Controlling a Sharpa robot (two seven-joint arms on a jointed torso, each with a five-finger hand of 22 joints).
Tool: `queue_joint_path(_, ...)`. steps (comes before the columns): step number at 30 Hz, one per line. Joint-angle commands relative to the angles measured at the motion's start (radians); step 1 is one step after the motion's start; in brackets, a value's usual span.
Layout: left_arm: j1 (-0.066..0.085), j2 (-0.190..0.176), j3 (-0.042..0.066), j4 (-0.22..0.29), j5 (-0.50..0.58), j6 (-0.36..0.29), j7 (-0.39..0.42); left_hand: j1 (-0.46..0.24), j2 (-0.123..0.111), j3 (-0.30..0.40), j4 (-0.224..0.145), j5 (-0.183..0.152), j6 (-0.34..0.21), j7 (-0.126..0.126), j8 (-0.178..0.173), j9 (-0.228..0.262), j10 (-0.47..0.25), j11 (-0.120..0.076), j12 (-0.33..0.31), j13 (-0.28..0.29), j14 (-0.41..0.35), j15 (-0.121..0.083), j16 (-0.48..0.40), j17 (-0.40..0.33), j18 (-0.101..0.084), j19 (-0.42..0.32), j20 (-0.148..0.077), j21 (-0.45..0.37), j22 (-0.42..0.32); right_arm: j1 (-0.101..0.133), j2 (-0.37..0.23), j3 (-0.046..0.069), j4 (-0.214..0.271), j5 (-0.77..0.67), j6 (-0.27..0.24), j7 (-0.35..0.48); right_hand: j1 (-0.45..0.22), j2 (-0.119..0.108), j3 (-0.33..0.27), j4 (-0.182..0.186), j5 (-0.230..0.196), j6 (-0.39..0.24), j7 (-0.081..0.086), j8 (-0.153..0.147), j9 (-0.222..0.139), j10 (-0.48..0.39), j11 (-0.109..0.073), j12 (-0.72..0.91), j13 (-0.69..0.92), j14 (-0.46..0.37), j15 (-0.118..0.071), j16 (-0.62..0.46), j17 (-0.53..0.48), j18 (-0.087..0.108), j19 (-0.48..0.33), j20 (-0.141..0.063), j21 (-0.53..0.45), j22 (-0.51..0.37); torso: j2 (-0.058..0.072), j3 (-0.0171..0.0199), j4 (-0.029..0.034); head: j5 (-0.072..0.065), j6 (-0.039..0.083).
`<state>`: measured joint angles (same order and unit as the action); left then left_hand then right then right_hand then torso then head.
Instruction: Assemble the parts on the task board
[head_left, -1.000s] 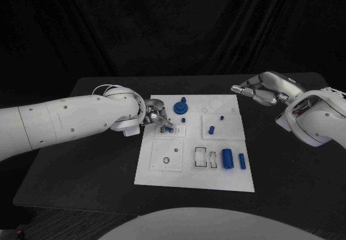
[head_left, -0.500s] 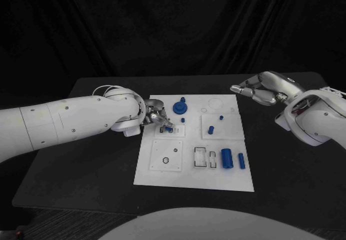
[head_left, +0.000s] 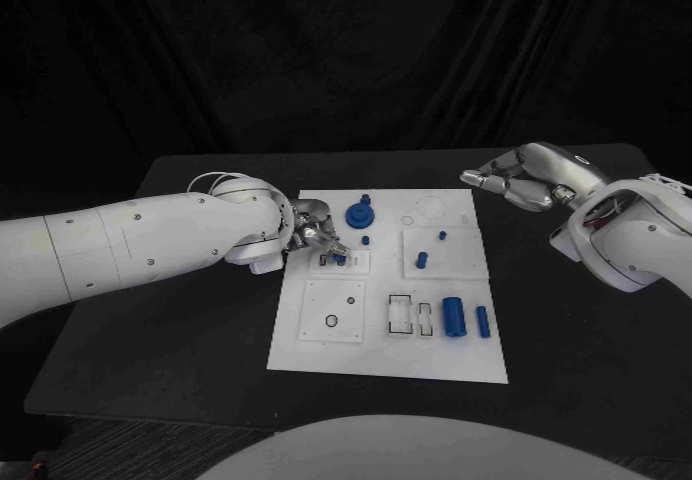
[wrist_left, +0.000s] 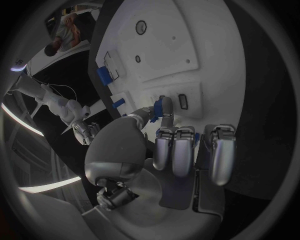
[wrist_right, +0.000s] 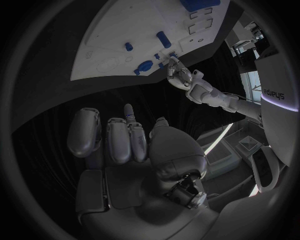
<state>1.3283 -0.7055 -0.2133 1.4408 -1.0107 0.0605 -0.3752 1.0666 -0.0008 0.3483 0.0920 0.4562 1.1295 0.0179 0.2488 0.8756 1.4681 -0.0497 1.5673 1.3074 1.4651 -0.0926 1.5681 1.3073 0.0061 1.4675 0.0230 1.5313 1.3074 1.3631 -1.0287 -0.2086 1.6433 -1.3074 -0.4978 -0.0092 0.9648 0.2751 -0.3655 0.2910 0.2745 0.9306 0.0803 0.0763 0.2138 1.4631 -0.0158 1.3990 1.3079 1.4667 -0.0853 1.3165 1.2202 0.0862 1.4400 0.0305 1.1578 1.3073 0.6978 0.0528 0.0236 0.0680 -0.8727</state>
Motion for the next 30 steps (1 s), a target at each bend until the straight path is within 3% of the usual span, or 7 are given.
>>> queue_joint_path(1,-0.004,0.002,0.0,-0.002,0.001,0.007,0.011,-0.001,0.013,0.075,-0.068,0.0,-0.001,-0.004,-0.001,0.002,0.103,-0.005,0.004,0.263,0.106,-0.003,0.003,0.263,0.008,0.062,-0.004,-0.003,0.233,-0.003,-0.001,0.001,0.0,-0.001,-0.01,-0.008,0.01,0.002,-0.001,-0.004,0.006,0.008,0.002,0.002,0.001,0.003,0.001,0.004,0.116,0.045,0.006,0.002,0.001,-0.007,-0.002,0.002,0.004,0.133,0.0,-0.0006,0.0003,0.001,0.0)
queue_joint_path(30,-0.006,-0.007,0.0,-0.001,0.001,0.019,0.011,0.002,0.013,0.083,-0.077,-0.002,-0.009,-0.002,-0.006,0.004,0.103,-0.002,0.004,0.263,0.106,-0.001,0.003,0.263,0.013,0.049,-0.003,-0.016,0.225,-0.008,-0.001,0.001,-0.001,-0.001,0.005,-0.022,0.011,0.005,0.0,-0.002,0.006,0.009,0.002,0.003,0.002,0.003,0.001,0.003,0.115,0.045,0.006,0.001,-0.002,-0.006,-0.002,0.002,0.003,0.133,0.0,-0.0004,0.0012,0.001,0.0)
